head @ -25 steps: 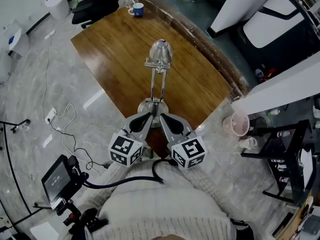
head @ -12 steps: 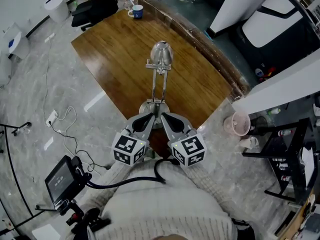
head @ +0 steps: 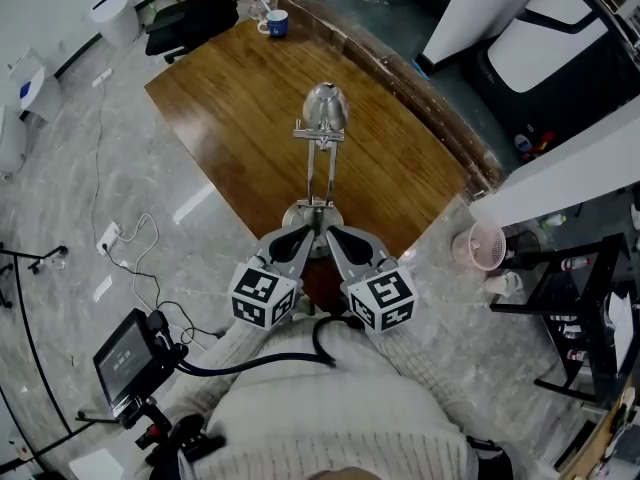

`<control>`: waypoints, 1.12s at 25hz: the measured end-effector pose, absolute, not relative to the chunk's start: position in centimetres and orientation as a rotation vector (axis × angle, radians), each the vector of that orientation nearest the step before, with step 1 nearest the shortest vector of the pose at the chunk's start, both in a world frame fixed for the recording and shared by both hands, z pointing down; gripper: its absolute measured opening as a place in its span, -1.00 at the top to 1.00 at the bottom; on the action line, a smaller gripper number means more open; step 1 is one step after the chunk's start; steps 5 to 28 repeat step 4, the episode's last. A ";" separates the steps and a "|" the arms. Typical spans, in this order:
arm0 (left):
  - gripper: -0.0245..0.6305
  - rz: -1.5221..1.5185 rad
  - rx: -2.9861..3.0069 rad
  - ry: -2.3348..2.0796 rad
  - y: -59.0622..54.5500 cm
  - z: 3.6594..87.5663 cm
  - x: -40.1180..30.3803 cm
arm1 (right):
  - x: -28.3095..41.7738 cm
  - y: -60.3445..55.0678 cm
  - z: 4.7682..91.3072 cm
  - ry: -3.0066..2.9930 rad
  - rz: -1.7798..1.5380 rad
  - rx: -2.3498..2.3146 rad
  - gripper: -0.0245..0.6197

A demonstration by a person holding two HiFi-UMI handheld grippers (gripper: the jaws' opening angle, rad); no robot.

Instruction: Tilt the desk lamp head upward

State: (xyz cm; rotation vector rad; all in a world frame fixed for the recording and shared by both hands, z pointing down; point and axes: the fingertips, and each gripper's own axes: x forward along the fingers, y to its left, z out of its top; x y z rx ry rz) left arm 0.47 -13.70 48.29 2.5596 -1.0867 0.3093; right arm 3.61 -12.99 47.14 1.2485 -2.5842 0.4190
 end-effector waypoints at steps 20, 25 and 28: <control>0.90 0.308 2.554 -1.088 -13.7 48.2 0.3 | 3.2 -13.0 47.0 -2.587 0.412 1.235 0.93; 0.90 0.308 2.554 -1.088 -13.7 48.2 0.3 | 3.2 -13.0 47.0 -2.587 0.412 1.235 0.93; 0.90 0.308 2.554 -1.088 -13.7 48.2 0.3 | 3.2 -13.0 47.0 -2.587 0.412 1.235 0.93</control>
